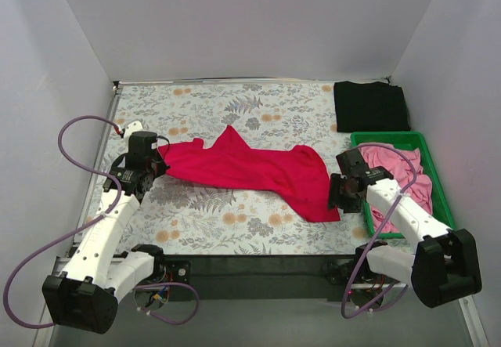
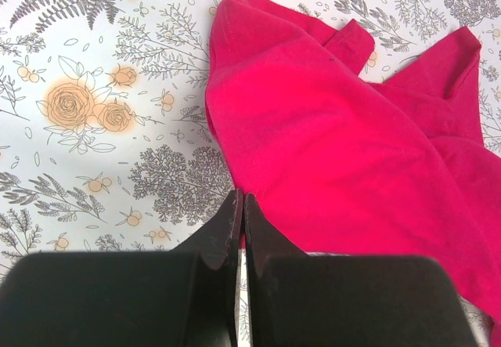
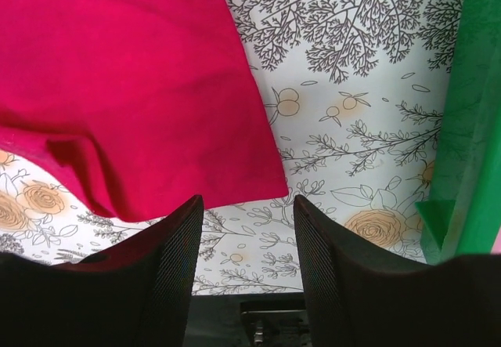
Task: Fold and stack the t-shirts
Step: Flatten the tshirt out
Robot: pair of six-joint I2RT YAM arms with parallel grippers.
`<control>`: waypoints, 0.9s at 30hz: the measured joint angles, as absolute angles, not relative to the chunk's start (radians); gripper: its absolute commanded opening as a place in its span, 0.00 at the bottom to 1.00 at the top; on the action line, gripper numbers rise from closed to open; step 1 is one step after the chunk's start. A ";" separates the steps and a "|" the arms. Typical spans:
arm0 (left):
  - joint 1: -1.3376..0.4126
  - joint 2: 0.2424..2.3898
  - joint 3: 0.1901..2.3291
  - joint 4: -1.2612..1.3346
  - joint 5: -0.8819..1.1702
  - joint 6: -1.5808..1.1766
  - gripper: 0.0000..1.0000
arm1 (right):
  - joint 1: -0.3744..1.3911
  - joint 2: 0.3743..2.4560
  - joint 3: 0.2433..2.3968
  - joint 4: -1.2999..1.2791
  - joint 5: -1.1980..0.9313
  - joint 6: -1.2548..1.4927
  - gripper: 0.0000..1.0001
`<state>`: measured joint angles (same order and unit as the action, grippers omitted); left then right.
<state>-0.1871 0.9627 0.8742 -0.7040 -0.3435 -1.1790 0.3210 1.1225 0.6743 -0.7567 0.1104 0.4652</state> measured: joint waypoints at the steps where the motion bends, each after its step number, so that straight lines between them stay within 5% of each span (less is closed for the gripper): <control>1: -0.187 0.962 0.874 -0.704 -0.343 -1.179 0.00 | 0.321 1.129 0.671 -0.751 0.114 0.467 0.47; 21: -0.187 0.962 0.874 -0.704 -0.333 -1.174 0.00 | 0.344 1.240 0.607 -0.666 0.134 0.498 0.39; 24: -0.187 0.962 0.874 -0.704 -0.333 -1.174 0.00 | 0.358 1.250 0.609 -0.662 0.138 0.502 0.31; 27: -0.187 0.961 0.874 -0.704 -0.333 -1.174 0.00 | 0.371 1.263 0.616 -0.654 0.130 0.509 0.11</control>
<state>-0.1871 0.9611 0.8742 -0.7036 -0.3328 -1.1736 0.3714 1.2629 0.6159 -0.6544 0.1299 0.5087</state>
